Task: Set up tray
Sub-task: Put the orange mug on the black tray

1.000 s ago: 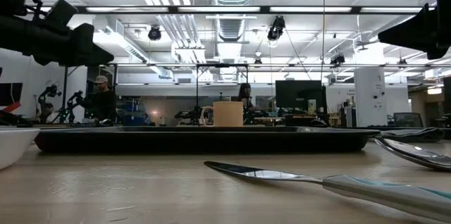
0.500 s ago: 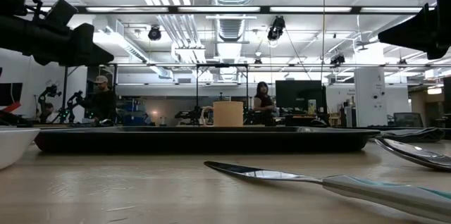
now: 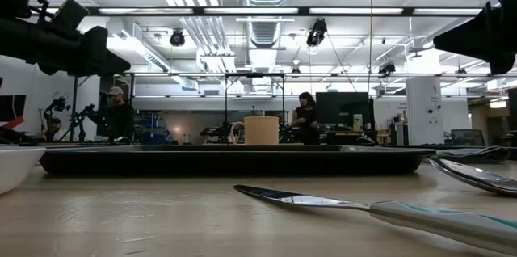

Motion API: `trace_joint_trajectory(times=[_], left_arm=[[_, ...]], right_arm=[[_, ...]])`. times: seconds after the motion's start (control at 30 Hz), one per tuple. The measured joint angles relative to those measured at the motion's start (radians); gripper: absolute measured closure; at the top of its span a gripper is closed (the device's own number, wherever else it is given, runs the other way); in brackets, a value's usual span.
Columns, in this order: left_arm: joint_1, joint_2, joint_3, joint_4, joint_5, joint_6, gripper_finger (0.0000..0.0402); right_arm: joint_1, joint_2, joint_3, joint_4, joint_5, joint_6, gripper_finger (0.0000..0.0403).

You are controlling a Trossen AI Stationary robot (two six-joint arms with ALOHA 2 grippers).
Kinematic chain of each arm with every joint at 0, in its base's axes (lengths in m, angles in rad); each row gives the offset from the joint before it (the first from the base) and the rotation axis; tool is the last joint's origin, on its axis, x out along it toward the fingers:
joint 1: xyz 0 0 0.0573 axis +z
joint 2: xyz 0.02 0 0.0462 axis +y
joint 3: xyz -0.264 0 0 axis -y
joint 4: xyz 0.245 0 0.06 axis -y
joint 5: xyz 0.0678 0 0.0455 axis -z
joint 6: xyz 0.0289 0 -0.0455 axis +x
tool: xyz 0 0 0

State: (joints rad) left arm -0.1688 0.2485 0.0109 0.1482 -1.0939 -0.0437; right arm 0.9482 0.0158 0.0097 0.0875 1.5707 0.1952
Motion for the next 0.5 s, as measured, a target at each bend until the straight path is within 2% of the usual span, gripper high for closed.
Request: trace_joint_trajectory(times=[0.27, 0.5], left_arm=[[0.0, 0.0, 0.0, 0.006, 0.001, 0.0, 0.031], [0.0, 0.0, 0.001, 0.024, 0.002, -0.001, 0.031]], right_arm=[[0.0, 0.0, 0.0, 0.006, -0.014, 0.008, 0.0344], [0.0, 0.0, 0.051, 0.062, -0.105, -0.198, 0.0344]])
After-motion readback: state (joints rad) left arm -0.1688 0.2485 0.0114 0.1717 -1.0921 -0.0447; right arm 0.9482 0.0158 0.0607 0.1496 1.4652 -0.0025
